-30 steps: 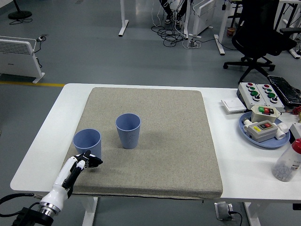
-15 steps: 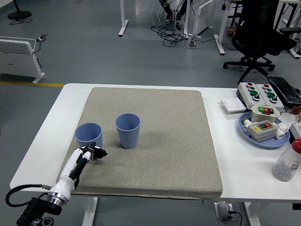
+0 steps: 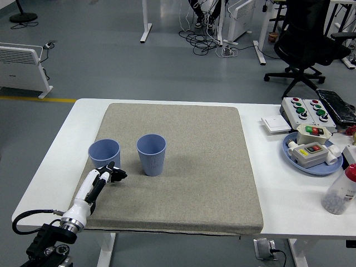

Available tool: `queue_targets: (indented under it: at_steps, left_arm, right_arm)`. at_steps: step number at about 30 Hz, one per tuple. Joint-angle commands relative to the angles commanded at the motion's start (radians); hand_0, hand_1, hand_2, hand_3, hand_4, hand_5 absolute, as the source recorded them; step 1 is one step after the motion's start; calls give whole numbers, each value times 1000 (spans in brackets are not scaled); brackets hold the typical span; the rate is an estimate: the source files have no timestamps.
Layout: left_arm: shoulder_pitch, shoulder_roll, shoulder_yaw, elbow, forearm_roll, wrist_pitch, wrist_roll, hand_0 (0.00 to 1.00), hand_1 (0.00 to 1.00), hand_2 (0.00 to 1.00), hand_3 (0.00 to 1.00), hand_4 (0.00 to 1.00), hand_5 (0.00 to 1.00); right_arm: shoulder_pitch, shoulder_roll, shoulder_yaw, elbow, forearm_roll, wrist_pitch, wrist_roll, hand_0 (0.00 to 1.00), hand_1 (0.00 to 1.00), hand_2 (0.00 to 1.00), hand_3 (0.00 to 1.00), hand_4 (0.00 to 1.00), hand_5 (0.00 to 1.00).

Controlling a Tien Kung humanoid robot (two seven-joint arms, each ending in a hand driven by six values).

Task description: Push cup pick cup insert cup

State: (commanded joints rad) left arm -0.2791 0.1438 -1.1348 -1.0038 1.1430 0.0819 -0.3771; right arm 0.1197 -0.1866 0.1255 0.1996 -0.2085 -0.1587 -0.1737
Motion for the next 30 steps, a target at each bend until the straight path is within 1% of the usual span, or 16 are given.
queue_targets:
  at_steps: [1,5,7,13,19,25,30]
  left_arm:
    - [-12,2,6,15,-4,0,-1,650,606,534,484,589,998]
    - [-32,5,14,42,-10,0,-3,648,606,534,484,587,998]
    - [-51,6,23,62,-16,2,-8,648,606,534,484,587,998]
    - [-85,16,50,93,-36,6,-18,647,605,534,483,585,998]
    - [-127,28,82,160,-63,10,-33,642,605,534,482,583,998]
    - [-161,36,96,188,-73,13,-44,638,604,533,482,582,998]
    - [-188,37,119,222,-98,14,-55,636,601,532,481,581,998]
  right_arm:
    - [0,0,2,0,-3,0,-1,700,607,671,589,123,541]
    - [0,0,3,1,-6,1,-2,701,606,671,589,121,540]
    - [-1,1,7,1,-12,1,-4,701,606,671,589,121,540]
    - [-3,1,14,1,-25,1,-7,701,606,671,588,122,536]
    - [-5,1,18,2,-35,2,-9,701,606,670,588,122,535]
    - [-7,2,19,3,-39,2,-9,702,606,671,588,124,536]
    - [-5,2,22,3,-44,2,-11,702,606,671,589,124,535]
